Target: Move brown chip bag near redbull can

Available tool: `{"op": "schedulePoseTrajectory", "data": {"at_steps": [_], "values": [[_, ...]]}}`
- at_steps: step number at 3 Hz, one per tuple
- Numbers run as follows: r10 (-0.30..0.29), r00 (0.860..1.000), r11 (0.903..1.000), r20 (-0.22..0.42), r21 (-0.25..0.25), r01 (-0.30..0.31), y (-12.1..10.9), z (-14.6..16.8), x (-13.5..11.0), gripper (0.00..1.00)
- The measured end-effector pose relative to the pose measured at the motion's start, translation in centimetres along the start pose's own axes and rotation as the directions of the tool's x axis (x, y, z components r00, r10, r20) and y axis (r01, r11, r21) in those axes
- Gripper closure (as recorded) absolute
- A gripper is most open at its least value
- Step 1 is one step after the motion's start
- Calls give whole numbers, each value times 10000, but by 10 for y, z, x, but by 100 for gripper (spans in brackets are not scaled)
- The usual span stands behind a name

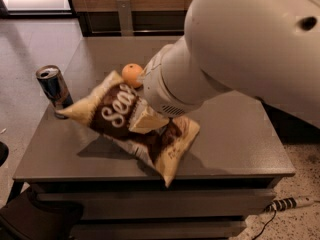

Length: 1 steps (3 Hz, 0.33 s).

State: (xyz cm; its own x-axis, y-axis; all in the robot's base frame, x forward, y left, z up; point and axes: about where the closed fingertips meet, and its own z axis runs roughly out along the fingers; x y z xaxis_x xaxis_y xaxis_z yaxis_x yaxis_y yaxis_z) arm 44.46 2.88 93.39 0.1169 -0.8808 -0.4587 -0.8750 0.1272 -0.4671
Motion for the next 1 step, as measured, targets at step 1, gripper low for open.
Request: {"op": "schedulePoseTrajectory", "data": {"at_steps": [1], "values": [[-27, 10000, 10000, 15, 28, 27, 0, -1, -2, 0]]}}
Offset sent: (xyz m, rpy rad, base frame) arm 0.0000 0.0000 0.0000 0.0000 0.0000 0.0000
